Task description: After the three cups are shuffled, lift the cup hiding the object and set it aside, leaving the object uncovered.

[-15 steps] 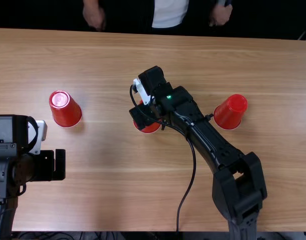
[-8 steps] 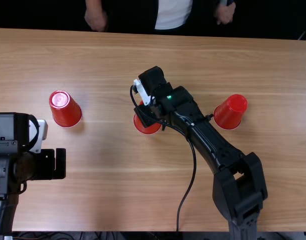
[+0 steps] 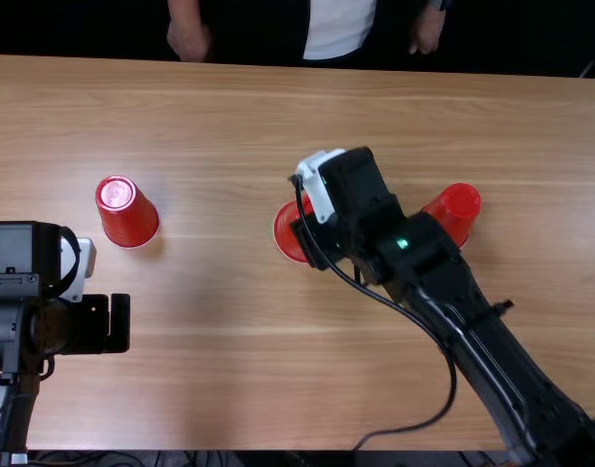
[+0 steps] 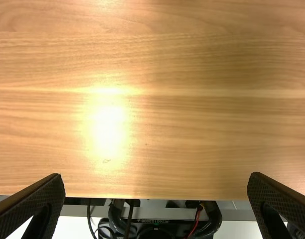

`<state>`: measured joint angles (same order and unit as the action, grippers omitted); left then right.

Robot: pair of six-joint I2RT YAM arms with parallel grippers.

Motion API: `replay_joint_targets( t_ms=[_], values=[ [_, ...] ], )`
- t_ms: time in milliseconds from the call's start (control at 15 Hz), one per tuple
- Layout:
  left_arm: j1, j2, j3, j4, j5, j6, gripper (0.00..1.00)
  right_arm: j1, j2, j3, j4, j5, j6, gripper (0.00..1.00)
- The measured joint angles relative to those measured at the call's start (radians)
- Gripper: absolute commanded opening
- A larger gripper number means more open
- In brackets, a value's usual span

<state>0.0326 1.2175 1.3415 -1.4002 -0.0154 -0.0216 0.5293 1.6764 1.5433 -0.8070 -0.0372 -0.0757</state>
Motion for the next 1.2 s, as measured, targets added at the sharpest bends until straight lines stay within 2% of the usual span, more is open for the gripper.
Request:
replay_joint_targets(
  t_ms=[267,467,800,867,933,1000,1067,1200],
  values=[
    [0.000,0.000,0.000,0.000,0.000,0.000,1.00,-0.039,-0.167,-0.235,0.000,-0.001,0.003,0.00],
    [0.000,-0.017,-0.002,-0.001,-0.001,0.001,1.00,-0.072,-0.211,-0.364,0.014,0.001,0.004,0.00],
    [0.000,-0.076,-0.002,-0.001,-0.003,0.003,1.00,-0.072,-0.211,-0.521,0.218,0.000,0.003,0.03],
    [0.000,-0.083,-0.002,0.000,-0.003,0.003,1.00,-0.072,-0.211,-0.538,0.235,0.000,0.003,0.11],
    [0.000,-0.089,-0.002,0.000,-0.004,0.003,1.00,-0.072,-0.211,-0.553,0.236,-0.001,0.004,0.30],
    [0.000,-0.097,-0.002,0.000,-0.004,0.003,1.00,-0.072,-0.211,-0.566,0.236,0.000,0.003,0.68],
    [0.000,-0.108,-0.002,0.000,-0.004,0.004,1.00,-0.072,-0.211,-0.571,0.234,0.000,0.004,1.00],
    [0.000,-0.129,-0.002,-0.001,-0.004,0.006,1.00,-0.072,-0.211,-0.571,0.238,0.000,0.004,1.00]
  ],
)
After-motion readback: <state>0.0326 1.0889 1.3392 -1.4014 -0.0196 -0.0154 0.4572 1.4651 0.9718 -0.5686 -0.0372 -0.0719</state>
